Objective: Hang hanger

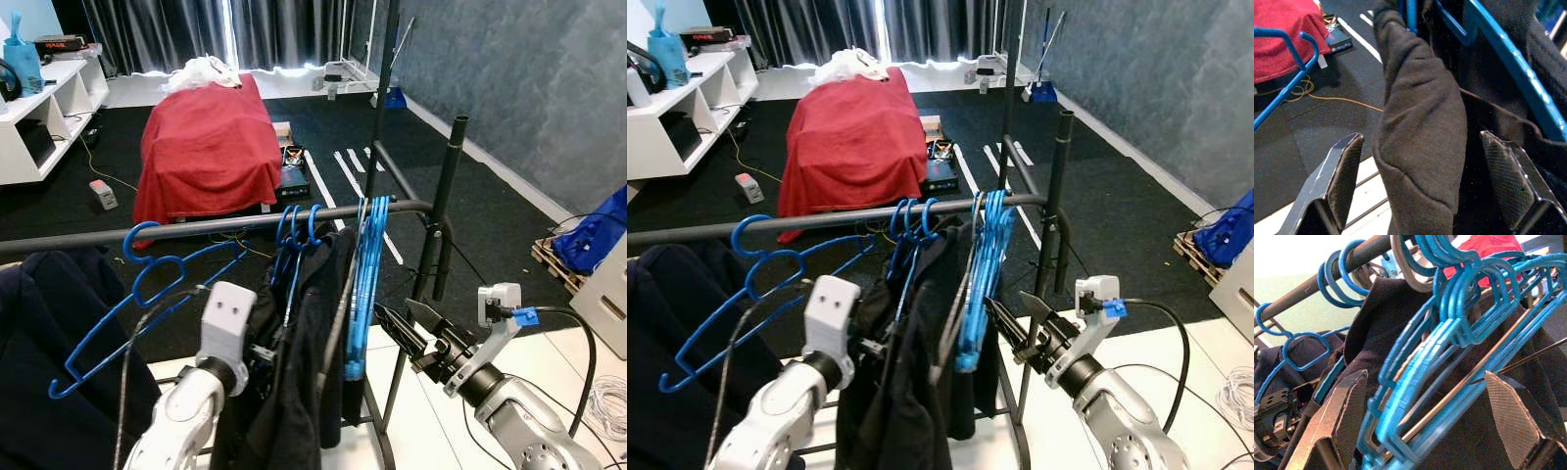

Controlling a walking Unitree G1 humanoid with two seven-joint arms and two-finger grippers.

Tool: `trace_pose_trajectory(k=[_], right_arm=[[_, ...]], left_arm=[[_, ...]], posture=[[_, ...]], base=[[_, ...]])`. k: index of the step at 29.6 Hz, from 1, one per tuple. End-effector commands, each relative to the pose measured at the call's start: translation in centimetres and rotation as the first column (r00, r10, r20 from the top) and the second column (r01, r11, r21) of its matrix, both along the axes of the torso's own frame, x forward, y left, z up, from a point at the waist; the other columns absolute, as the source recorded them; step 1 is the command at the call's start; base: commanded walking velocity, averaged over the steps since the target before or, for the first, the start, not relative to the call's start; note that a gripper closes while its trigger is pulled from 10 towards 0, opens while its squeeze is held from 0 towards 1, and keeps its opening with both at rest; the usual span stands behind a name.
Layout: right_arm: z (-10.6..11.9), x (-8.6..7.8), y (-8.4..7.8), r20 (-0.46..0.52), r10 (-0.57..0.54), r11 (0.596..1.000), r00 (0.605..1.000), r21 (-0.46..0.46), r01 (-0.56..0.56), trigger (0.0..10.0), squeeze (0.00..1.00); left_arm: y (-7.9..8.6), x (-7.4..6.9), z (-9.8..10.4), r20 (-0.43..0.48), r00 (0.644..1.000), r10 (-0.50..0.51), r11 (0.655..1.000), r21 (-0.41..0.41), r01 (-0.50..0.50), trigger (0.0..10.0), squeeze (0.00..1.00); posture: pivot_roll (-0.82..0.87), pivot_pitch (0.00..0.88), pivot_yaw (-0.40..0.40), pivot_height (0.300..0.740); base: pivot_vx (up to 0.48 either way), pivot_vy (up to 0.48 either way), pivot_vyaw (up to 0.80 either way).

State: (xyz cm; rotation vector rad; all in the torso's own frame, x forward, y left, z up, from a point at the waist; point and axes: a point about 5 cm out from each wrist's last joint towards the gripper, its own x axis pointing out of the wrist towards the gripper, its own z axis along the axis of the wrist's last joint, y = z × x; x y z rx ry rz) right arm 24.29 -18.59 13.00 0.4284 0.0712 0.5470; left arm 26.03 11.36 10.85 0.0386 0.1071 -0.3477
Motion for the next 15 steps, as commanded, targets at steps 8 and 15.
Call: trace_pose_trajectory(k=[8, 15], right_arm=[[0.3, -0.1, 0.2, 0.009, 0.008, 1.000, 1.000, 0.000, -0.008, 10.0, 0.00], [0.3, -0.1, 0.3, 0.010, 0.010, 1.000, 1.000, 0.001, -0.010, 10.0, 0.00]], left_arm=[[0.2, 0.4, -0.3, -0.027, 0.998, 0.052, 0.998, 0.034, -0.051, 10.0, 0.00], [1.4, 1.3, 2.1, 0.017, 0.995, 0.098, 0.984, -0.150, -0.095, 10.0, 0.00]], posture=[[-0.08, 0.000, 0.016, 0.740], [-0.08, 0.000, 0.020, 0.740]], base=[[0.000, 0.000, 0.00], [0.000, 0.000, 0.00]])
